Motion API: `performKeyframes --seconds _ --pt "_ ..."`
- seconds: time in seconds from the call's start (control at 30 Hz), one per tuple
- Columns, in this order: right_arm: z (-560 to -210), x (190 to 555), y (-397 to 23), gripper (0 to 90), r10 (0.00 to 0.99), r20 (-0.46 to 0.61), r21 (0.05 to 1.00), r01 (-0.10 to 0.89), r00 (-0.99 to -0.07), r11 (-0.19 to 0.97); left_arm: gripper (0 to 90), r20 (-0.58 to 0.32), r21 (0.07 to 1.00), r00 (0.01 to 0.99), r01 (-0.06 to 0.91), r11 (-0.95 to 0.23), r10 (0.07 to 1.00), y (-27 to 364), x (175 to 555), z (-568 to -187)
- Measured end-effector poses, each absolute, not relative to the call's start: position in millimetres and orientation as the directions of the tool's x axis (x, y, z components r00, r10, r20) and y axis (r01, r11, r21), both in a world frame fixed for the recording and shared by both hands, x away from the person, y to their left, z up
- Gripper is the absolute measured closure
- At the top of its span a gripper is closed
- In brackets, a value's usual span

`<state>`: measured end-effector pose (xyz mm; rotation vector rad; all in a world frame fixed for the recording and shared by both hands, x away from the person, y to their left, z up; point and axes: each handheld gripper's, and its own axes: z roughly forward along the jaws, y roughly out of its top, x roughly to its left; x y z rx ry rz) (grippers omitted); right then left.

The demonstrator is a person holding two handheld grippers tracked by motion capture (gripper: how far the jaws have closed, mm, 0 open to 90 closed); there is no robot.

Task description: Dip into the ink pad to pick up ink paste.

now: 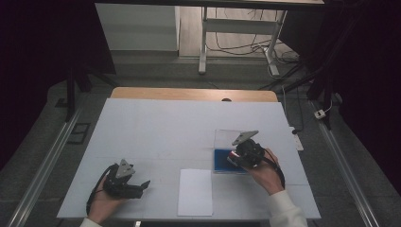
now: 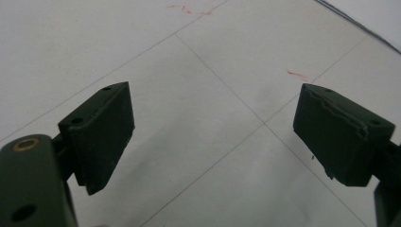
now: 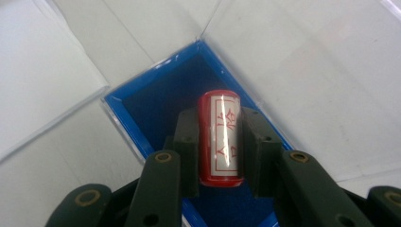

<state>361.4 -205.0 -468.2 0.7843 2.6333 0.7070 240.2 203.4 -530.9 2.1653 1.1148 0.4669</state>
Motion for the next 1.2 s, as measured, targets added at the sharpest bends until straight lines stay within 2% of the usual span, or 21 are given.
performKeyframes --seconds 0.17,0.33,0.7,1.2 --pt "-450.6 357.8 -215.7 70.0 0.628 -0.107 0.641 0.429 -0.771 0.636 13.4 0.017 0.689 0.575 0.586 -0.427 0.818 203.9 240.6 -530.8" --pt "-438.4 353.8 -222.9 70.0 0.629 -0.053 0.701 0.420 -0.776 0.577 13.4 0.021 0.694 0.571 0.583 -0.424 0.821 204.2 239.4 -529.9" --pt "-430.1 351.4 -226.0 69.9 0.598 -0.030 0.739 0.385 -0.801 0.553 13.4 0.022 0.699 0.568 0.580 -0.419 0.823 204.8 239.6 -528.9" --pt "-427.1 344.6 -214.4 70.0 0.563 -0.044 0.741 0.351 -0.825 0.572 13.4 0.022 0.705 0.562 0.578 -0.411 0.827 205.5 239.4 -527.8"
